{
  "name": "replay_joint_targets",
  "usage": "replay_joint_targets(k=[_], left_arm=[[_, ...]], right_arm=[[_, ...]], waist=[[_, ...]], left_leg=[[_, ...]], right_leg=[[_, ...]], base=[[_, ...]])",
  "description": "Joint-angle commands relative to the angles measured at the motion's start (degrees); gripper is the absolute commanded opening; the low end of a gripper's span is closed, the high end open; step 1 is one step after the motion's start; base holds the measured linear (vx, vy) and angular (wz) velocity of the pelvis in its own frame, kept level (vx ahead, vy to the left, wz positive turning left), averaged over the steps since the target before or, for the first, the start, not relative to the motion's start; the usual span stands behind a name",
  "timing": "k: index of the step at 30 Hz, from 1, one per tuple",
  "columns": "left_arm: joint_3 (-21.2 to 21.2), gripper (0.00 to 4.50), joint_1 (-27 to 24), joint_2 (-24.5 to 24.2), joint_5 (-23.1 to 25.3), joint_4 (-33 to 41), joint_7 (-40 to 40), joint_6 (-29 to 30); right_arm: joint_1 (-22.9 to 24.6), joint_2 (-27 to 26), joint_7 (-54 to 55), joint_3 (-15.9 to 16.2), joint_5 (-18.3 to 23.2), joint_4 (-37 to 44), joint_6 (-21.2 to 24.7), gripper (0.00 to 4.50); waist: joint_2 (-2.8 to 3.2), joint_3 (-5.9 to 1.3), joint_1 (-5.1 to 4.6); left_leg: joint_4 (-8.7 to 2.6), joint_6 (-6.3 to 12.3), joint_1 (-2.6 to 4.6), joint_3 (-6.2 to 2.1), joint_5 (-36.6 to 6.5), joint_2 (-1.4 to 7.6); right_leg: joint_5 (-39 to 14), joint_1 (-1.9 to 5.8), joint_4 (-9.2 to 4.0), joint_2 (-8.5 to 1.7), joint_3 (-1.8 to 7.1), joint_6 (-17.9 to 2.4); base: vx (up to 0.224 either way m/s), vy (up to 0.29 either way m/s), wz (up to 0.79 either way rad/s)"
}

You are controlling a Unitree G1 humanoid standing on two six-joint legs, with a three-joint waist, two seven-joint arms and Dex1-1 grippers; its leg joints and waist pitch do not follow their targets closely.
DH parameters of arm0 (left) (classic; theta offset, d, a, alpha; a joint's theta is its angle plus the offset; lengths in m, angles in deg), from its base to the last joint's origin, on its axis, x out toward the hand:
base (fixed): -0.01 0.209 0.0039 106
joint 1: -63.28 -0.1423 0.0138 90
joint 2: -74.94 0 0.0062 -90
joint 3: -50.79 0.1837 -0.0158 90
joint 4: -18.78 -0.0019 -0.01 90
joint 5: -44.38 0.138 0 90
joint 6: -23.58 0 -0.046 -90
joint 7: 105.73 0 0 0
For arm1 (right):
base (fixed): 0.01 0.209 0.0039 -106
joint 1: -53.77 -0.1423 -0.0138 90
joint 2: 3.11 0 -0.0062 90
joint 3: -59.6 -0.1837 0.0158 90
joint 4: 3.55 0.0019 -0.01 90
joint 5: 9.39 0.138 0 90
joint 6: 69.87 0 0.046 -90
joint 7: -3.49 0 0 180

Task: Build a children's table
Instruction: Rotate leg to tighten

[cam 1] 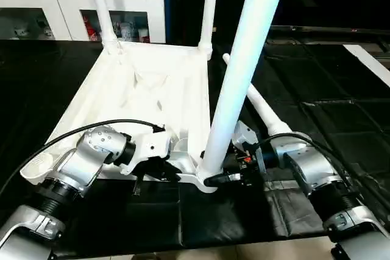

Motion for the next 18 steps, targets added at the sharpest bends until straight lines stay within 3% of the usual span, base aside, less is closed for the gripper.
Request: replay_joint_targets(k=[1,5,6,10,12,14,15,16,17,18], left_arm=[[0.5,0.00,0.5,0.0,0.3,-0.7,-0.5,-0.4],[-0.7,0.00,0.5,0.8,-0.2,-0.6,1.7,1.9],[-1.8,0.00,0.5,1.6,-0.7,-0.4,3.6,3.9],[-5.3,0.00,-0.3,4.1,-2.4,1.2,9.8,9.1],[-8.2,0.00,-2.1,6.7,-4.0,4.7,15.4,14.7],[-9.6,0.00,-3.5,8.5,-4.3,7.0,19.1,17.4],[-10.0,0.00,-4.0,9.2,-3.9,7.7,20.8,18.4],[-10.3,0.00,-4.2,9.8,-3.6,8.1,22.0,19.0],[-10.5,0.00,-4.5,10.6,-3.2,8.8,23.5,20.1],[-11.3,0.00,-4.7,12.1,-3.1,9.8,26.0,22.0]], right_arm=[[-0.5,0.1,-0.9,0.2,0.5,0.5,0.8,3.15],[0.3,-0.4,-0.4,-0.1,1.3,1.4,1.7,2.79],[0.7,-1.0,0.9,-0.5,1.6,1.9,2.4,2.76],[1.7,-4.0,8.2,-2.3,1.4,2.2,3.2,2.69],[1.1,-7.8,18.1,-4.0,-0.2,-0.1,4.1,2.67],[0.1,-10.7,23.8,-5.0,-0.7,-2.5,4.8,2.67],[-0.4,-11.9,25.9,-5.5,-0.6,-3.5,4.9,2.67],[-0.7,-12.7,27.2,-5.9,-0.6,-4.2,4.9,2.67],[-1.2,-13.8,28.9,-6.2,-0.6,-5.0,5.1,2.66],[-2.0,-15.1,31.9,-6.5,-1.1,-6.4,5.1,2.66]], waist=[[0.13,-4.23,-0.48],[0.18,-4.30,-0.47],[0.46,-4.30,-0.44],[0.32,-4.06,-0.71],[0.20,-4.03,-1.50],[0.15,-3.88,-3.07],[0.15,-3.88,-3.07],[0.16,-3.93,-3.75],[0.12,-3.94,-4.00],[-0.42,-3.97,-4.07]], left_leg=[[-3.91,1.03,0.46,-0.04,-10.4,1.67],[-3.89,1.07,0.41,-0.02,-9.8,1.67],[-3.85,0.90,0.48,0.03,-9.8,1.69],[-4.05,-0.27,0.39,-0.21,-12.0,1.49],[-4.25,-1.09,0.13,-0.39,-12.2,1.51],[-4.35,-1.54,-0.17,-0.64,-13.4,1.26],[-4.35,-1.54,-0.17,-0.64,-13.4,1.26],[-4.26,-1.33,-0.48,-0.75,-12.8,1.00],[-3.97,-0.64,0.17,-0.52,-13.0,0.94],[-3.87,-0.26,0.21,-0.41,-12.5,0.94]], right_leg=[[-15.6,2.88,-4.07,-4.07,3.28,-9.8],[-13.9,2.96,-3.84,-3.99,3.26,-10.3],[-13.5,2.89,-3.71,-4.01,3.31,-10.6],[-18.1,3.01,-4.41,-4.23,3.19,-9.4],[-19.2,3.18,-4.29,-4.26,3.17,-8.8],[-22.8,3.26,-4.73,-4.25,2.84,-7.8],[-22.8,3.26,-4.73,-4.25,2.84,-7.8],[-24.8,3.53,-5.08,-4.21,2.67,-6.6],[-24.6,2.90,-5.41,-4.10,2.90,-6.7],[-24.2,2.91,-5.36,-4.10,2.94,-7.0]], base=[[0.000,0.000,0.00],[0.000,0.000,0.00],[0.000,0.000,0.00],[0.000,0.000,0.00],[0.000,0.000,0.00],[0.000,0.000,0.00],[0.000,0.000,0.00],[0.000,0.000,0.00],[0.000,0.000,0.00],[0.000,0.000,0.00]])
